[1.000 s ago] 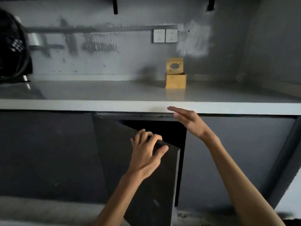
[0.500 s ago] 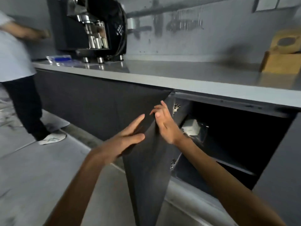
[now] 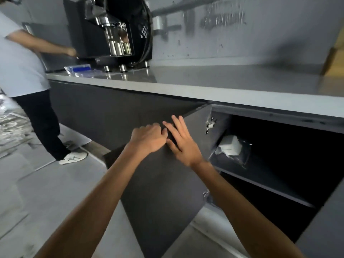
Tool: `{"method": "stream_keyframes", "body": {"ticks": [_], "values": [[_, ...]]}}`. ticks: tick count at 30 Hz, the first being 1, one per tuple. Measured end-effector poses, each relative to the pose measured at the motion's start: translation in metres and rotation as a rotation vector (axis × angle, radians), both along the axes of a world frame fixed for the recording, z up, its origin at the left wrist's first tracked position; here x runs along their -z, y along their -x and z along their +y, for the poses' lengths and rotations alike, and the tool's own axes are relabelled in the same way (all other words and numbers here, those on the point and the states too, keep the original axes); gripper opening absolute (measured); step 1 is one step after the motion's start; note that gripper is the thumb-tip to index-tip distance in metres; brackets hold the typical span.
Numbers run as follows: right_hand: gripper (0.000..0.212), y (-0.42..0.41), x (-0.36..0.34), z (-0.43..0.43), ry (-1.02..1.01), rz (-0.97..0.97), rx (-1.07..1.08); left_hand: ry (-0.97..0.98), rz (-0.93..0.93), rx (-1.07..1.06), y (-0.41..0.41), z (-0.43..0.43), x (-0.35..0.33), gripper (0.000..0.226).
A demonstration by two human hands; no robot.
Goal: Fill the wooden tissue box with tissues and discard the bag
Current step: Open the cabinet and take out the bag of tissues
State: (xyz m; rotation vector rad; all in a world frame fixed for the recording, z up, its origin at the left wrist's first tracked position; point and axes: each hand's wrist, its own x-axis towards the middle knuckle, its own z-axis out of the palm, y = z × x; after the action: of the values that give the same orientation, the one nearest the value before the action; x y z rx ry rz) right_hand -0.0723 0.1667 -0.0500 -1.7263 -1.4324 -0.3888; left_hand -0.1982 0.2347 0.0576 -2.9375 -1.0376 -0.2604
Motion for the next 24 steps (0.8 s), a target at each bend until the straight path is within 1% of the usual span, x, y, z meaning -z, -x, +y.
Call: {"method": "stream_keyframes", "body": {"ticks": [2, 3, 4, 5, 6, 7, 8, 9, 10, 11, 13, 16, 17, 18, 21, 22, 24], "values": [[0.078, -0.008, 0.029, -0.024, 0.132, 0.123, -0.031, -0.095, -0.056, 0.003, -0.032, -0.015, 0.009, 0.042], [0.081, -0.010, 0.046, -0.037, 0.242, 0.183, -0.007, -0.116, -0.057, -0.008, -0.046, -0.020, 0.013, 0.044], [0.075, -0.019, 0.077, -0.051, 0.366, 0.280, 0.046, -0.123, -0.051, -0.028, -0.059, -0.024, 0.017, 0.049], [0.061, -0.022, 0.101, -0.068, 0.496, 0.432, 0.094, -0.134, -0.054, -0.051, -0.069, -0.028, 0.022, 0.054], [0.052, -0.027, 0.127, -0.086, 0.599, 0.676, 0.149, -0.167, -0.091, -0.068, -0.079, -0.030, 0.028, 0.055], [0.053, -0.029, 0.148, -0.104, 0.646, 0.914, 0.161, -0.212, -0.147, -0.081, -0.090, -0.031, 0.034, 0.053], [0.047, -0.034, 0.171, -0.120, 0.637, 1.094, 0.137, -0.250, -0.193, -0.096, -0.097, -0.032, 0.039, 0.052], [0.037, -0.035, 0.185, -0.136, 0.628, 1.217, 0.139, -0.273, -0.224, -0.112, -0.103, -0.034, 0.043, 0.051], [0.033, -0.037, 0.194, -0.152, 0.625, 1.297, 0.164, -0.305, -0.253, -0.129, -0.106, -0.034, 0.048, 0.049], [0.035, -0.039, 0.202, -0.164, 0.590, 1.388, 0.218, -0.349, -0.278, -0.146, -0.108, -0.033, 0.054, 0.047], [0.036, -0.044, 0.210, -0.184, 0.424, 1.535, 0.273, -0.450, -0.288, -0.163, -0.111, -0.029, 0.065, 0.044], [0.023, -0.061, 0.202, -0.191, 0.188, 1.700, 0.251, -0.589, -0.311, -0.160, -0.115, -0.019, 0.078, 0.045], [0.021, -0.070, 0.198, -0.189, 0.113, 1.708, 0.289, -0.619, -0.334, -0.156, -0.116, -0.018, 0.080, 0.046], [0.020, -0.082, 0.192, -0.186, 0.059, 1.658, 0.361, -0.641, -0.361, -0.154, -0.117, -0.016, 0.082, 0.047], [0.016, -0.136, 0.166, -0.179, -0.068, 1.344, 0.633, -0.685, -0.429, -0.146, -0.122, -0.011, 0.088, 0.049], [0.018, -0.165, 0.159, -0.179, -0.097, 1.264, 0.717, -0.705, -0.448, -0.145, -0.124, -0.009, 0.090, 0.050], [0.032, -0.228, 0.153, -0.182, -0.055, 1.181, 0.868, -0.749, -0.501, -0.146, -0.127, -0.005, 0.093, 0.050]]}}
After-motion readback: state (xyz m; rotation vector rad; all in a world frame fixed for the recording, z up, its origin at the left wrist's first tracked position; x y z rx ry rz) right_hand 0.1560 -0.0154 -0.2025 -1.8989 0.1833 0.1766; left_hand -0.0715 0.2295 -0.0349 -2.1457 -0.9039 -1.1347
